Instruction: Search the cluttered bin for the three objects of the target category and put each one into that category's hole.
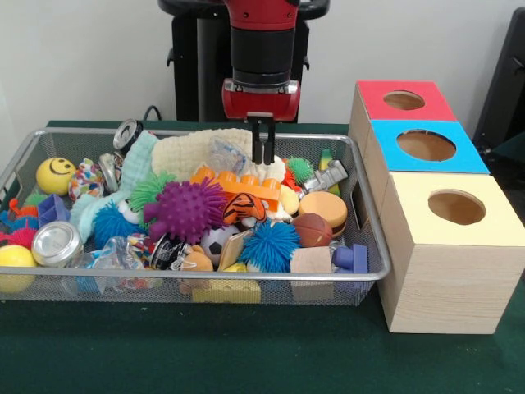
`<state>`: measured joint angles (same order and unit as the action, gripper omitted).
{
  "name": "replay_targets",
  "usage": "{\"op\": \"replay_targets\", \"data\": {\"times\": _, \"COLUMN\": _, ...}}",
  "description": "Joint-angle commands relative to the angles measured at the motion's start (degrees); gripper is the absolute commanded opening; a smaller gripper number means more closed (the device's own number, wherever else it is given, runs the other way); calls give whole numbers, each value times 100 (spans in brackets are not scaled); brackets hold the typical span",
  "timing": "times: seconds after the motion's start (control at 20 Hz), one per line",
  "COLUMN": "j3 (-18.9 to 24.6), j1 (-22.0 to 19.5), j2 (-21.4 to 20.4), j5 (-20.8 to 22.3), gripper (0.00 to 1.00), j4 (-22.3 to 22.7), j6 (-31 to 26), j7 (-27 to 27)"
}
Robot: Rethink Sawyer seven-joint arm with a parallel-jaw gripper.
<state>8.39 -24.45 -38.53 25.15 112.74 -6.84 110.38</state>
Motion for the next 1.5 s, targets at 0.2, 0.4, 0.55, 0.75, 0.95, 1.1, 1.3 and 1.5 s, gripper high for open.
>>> {"op": "replay_targets", "data": {"times": 0.2, "j3": 422, "j1": -39, "j2": -265, "j5": 97, "gripper": 0, "j4": -330, "j6": -454, "j7": 32}}
{"op": "replay_targets", "data": {"times": 0.4, "j3": 376, "j1": 14, "j2": -289, "j5": 61, "gripper": 100, "j4": -342, "j6": -450, "j7": 109}}
{"op": "replay_targets", "data": {"times": 0.55, "j3": 376, "j1": 47, "j2": -307, "j5": -17, "gripper": 100, "j4": -335, "j6": -594, "j7": 126}}
{"op": "replay_targets", "data": {"times": 0.75, "j3": 431, "j1": 59, "j2": -410, "j5": -82, "gripper": 100, "j4": -277, "j6": -755, "j7": 102}}
{"op": "replay_targets", "data": {"times": 0.95, "j3": 453, "j1": 37, "j2": -378, "j5": -57, "gripper": 100, "j4": -268, "j6": -681, "j7": 120}}
{"op": "replay_targets", "data": {"times": 1.1, "j3": 511, "j1": 0, "j2": -453, "j5": -92, "gripper": 100, "j4": -189, "j6": -742, "j7": 110}}
{"op": "replay_targets", "data": {"times": 1.3, "j3": 542, "j1": 1, "j2": -822, "j5": -248, "gripper": 100, "j4": -1, "j6": -1067, "j7": 88}}
{"op": "replay_targets", "data": {"times": 1.5, "j3": 624, "j1": -163, "j2": -811, "j5": -107, "gripper": 100, "j4": -186, "j6": -1170, "j7": -189}}
